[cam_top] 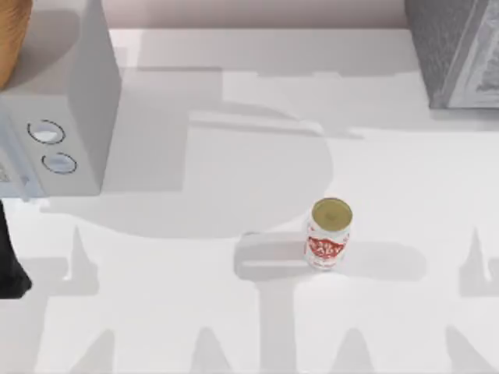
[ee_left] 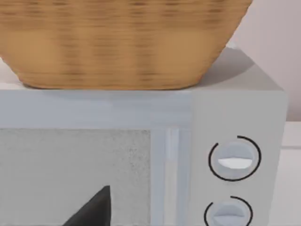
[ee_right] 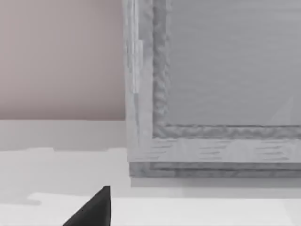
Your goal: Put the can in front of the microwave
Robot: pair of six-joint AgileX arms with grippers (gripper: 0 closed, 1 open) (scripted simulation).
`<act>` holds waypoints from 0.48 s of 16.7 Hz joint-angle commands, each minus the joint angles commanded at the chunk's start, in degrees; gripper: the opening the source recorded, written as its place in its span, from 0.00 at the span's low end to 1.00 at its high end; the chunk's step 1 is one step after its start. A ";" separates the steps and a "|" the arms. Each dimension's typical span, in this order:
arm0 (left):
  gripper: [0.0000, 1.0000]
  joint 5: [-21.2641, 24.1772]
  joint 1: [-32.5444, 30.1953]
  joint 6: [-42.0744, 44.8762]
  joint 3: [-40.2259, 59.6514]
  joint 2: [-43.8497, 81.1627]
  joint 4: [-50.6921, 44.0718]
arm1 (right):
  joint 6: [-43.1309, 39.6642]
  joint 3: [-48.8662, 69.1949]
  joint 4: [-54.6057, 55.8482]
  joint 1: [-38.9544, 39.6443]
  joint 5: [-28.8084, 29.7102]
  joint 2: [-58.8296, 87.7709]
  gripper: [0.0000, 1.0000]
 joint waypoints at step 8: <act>1.00 0.03 -4.17 -0.10 10.94 11.56 -7.02 | 0.00 0.00 0.00 0.00 0.00 0.00 1.00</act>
